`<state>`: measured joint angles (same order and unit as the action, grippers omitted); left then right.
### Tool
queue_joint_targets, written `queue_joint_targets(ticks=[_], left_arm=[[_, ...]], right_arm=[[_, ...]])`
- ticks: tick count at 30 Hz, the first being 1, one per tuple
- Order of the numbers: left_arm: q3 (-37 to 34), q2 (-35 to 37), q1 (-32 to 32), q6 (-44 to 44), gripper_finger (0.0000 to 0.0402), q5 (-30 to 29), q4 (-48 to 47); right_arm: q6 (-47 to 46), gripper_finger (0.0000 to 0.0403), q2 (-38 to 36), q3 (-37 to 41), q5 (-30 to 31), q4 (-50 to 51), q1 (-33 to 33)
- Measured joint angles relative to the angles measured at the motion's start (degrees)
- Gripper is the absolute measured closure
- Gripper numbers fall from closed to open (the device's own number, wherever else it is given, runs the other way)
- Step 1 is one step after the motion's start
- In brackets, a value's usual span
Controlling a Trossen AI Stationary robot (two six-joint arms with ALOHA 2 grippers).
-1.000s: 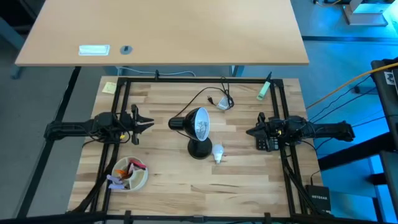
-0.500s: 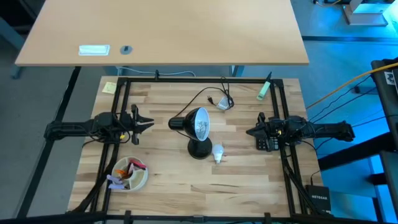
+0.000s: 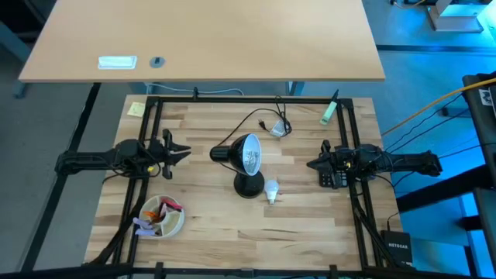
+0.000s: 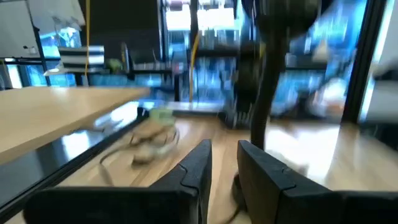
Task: Screw lightbulb
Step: Insert the white lightbulb into the black desk lamp
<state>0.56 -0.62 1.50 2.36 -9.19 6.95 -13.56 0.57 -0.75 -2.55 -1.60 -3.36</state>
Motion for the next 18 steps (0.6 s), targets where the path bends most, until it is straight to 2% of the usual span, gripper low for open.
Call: queue_joint_targets(ticks=[4, 7, 11, 14, 18], left_arm=[[0.00, 0.01, -0.06, 16.64, 0.0334, -0.02, 7.06], [-0.01, 0.00, -0.06, 24.43, 0.0334, -0.05, 9.35], [0.08, 0.02, 0.48, 25.78, 0.0334, -1.18, 10.29], [1.03, -0.40, -0.26, 27.16, 0.0334, 1.23, 10.17], [4.11, -3.63, -3.68, 19.44, 0.0334, 4.50, 10.02]], right_arm=[[1.27, 0.0388, 0.00, -0.01, 0.75, 0.09, -0.01], [1.86, 0.0388, 0.01, -0.01, 2.07, 0.06, -0.02], [1.26, 0.0388, -0.01, -0.01, 3.58, -4.65, -0.02], [-5.46, 0.0388, -0.01, -0.01, 4.07, -8.64, -0.02], [-10.15, 0.0388, -0.01, -0.01, 6.05, -10.69, 0.00]])
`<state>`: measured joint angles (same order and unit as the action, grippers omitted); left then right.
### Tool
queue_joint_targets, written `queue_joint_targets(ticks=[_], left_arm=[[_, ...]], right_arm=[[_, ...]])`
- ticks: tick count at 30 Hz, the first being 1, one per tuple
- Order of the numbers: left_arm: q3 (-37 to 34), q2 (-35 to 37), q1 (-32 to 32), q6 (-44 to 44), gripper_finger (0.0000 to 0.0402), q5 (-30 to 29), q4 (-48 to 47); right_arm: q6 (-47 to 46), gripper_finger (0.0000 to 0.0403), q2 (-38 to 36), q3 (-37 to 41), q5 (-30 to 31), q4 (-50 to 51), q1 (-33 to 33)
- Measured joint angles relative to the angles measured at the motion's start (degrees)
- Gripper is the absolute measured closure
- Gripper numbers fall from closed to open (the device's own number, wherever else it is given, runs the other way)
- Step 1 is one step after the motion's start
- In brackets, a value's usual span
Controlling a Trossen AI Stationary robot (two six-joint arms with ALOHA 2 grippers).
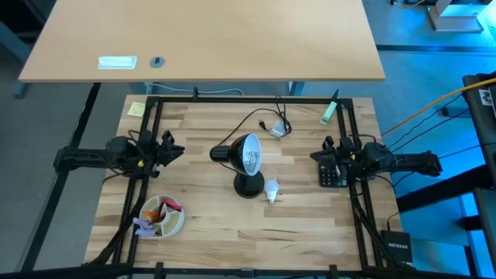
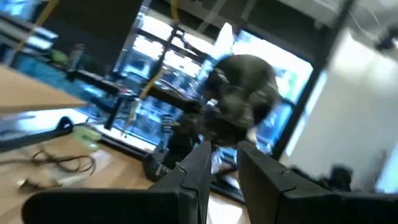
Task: Screw lightbulb
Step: Insert the white lightbulb into the black desk lamp
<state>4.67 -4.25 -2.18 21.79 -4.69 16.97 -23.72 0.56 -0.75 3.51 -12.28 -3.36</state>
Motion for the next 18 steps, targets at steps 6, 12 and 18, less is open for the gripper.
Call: queue_joint_targets(ticks=[6, 12, 18], left_arm=[[11.14, -13.45, -6.40, -7.15, 0.0347, -1.47, -2.07], [25.83, -28.87, -14.33, -5.51, 0.0396, -1.57, -14.67], [38.37, -44.06, -24.41, -1.19, 0.0400, -6.49, -19.66]], right_arm=[[-0.47, 0.0388, 0.02, 0.00, -0.02, 0.57, 0.00], [-0.51, 0.0388, 0.02, 0.00, -2.96, 0.77, 0.00], [-4.52, 0.0388, 0.06, 0.00, -6.68, 0.77, -0.02]])
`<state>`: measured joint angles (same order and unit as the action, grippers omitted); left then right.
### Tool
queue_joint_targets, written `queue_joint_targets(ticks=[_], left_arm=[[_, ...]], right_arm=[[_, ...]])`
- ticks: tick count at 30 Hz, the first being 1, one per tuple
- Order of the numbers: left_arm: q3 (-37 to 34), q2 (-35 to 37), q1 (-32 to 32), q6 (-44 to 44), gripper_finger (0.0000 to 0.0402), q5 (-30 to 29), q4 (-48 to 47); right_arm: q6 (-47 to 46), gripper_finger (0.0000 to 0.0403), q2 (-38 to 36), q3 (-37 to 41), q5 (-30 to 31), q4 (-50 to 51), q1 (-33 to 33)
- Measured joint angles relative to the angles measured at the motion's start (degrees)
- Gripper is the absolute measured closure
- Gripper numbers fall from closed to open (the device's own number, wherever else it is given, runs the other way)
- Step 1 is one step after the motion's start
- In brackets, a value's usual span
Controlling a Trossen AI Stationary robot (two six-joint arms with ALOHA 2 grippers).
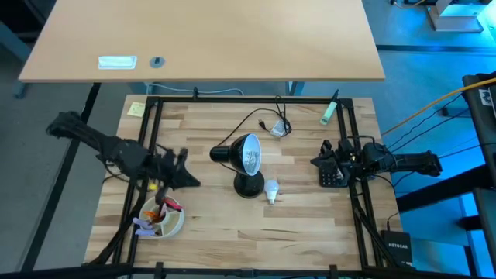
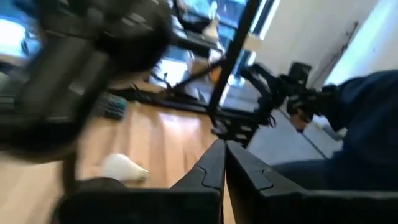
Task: Screw lightbulb
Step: Insert the white lightbulb into the black desk lamp
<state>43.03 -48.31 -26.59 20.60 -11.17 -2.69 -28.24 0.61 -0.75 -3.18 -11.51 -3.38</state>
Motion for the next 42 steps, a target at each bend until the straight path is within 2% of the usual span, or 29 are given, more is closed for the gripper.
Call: queue_joint_targets(ticks=[3, 8, 11, 13, 20, 27, 34, 42], left_arm=[[3.85, -7.29, -4.79, 2.57, 0.0400, -3.95, 0.00], [7.78, -17.95, -10.93, 11.91, 0.0401, -11.20, 0.23], [10.06, -24.73, -12.83, 15.38, 0.0401, -15.80, 0.74], [10.66, -29.43, -12.67, 17.01, 0.0401, -16.71, 1.32], [13.04, -44.74, -6.91, 19.50, 0.0401, -17.12, 6.87], [16.82, -55.27, -0.64, 18.19, 0.0401, -17.03, 6.75], [17.32, -60.06, 5.04, 23.96, 0.0399, -16.95, 6.62], [17.32, -60.33, 10.95, 19.30, 0.0400, -16.90, 4.50]], right_arm=[[-5.10, 0.0388, 1.84, 0.00, -2.59, -0.63, -0.04], [-6.02, 0.0388, 5.79, 0.00, -9.03, -0.95, -0.04], [-6.04, 0.0388, 8.03, 0.00, -10.47, -1.09, -0.04], [-6.01, 0.0388, 9.36, -0.02, -10.47, -1.07, -0.04], [-2.77, 0.0388, 12.20, -0.02, -10.35, -0.44, -0.04], [0.19, 0.0388, 12.73, -0.02, -3.87, 2.77, -0.02], [0.03, 0.0388, 12.80, -0.04, 1.24, 10.17, -0.02], [0.01, 0.0388, 15.35, -0.09, 1.92, 10.59, 0.02]])
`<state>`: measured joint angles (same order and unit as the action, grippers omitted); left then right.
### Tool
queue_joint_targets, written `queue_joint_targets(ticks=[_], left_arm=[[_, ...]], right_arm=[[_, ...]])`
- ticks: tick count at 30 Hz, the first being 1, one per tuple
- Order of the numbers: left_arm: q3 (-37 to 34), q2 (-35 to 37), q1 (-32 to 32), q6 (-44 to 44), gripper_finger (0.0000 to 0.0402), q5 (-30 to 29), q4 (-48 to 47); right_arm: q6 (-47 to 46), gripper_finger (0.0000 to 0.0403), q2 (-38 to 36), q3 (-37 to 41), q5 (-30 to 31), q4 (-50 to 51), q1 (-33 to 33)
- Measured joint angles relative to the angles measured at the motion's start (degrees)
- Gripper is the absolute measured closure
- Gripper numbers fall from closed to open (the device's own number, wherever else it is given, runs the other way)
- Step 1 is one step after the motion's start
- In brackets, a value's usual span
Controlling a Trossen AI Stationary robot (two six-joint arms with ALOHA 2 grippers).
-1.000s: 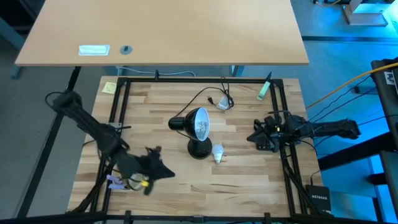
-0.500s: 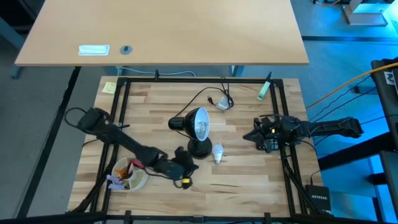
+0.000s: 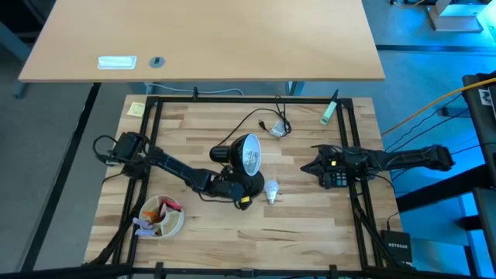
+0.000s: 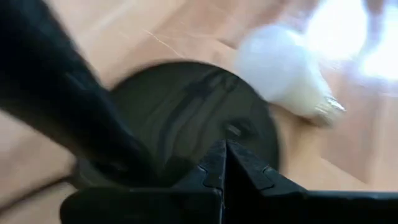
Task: Screw lightbulb
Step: Insert the white lightbulb into the black desk lamp
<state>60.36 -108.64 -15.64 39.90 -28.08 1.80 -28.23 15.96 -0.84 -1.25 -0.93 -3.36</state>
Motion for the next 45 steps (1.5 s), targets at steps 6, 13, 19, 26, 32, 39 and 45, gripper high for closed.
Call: queue_joint_targets(ticks=[6, 13, 19, 26, 32, 39, 45], left_arm=[[0.00, 0.00, 3.22, -2.63, 0.0400, 0.02, -1.34], [0.00, 0.02, 5.83, -6.60, 0.0399, 0.04, -4.21], [0.00, 0.13, 8.14, -11.68, 0.0398, 0.00, -5.55], [0.00, 0.29, 10.54, -21.60, 0.0398, -0.07, -5.35], [-0.09, 3.12, 9.91, -18.54, 0.0397, 2.90, -6.28], [-0.07, 4.91, 8.02, -11.23, 0.0371, 9.55, -2.81], [-0.02, 4.71, 7.08, -8.58, 0.0286, 12.83, 3.98]], right_arm=[[-0.34, 0.0388, 4.77, 0.04, 0.19, -1.25, 0.00], [-0.44, 0.0388, 12.75, 0.04, 0.88, -6.82, 0.00], [-1.77, 0.0388, 19.72, 0.07, 1.26, -11.86, 0.00], [-1.95, 0.0387, 26.64, 0.07, 1.26, -18.51, -0.02], [-3.71, 0.0333, 31.02, 0.07, -0.13, -21.84, -0.02], [-3.06, 0.0244, 34.95, -1.31, -6.81, -25.98, -0.02], [-3.04, 0.0210, 39.57, -2.68, -7.37, -26.17, -0.06]])
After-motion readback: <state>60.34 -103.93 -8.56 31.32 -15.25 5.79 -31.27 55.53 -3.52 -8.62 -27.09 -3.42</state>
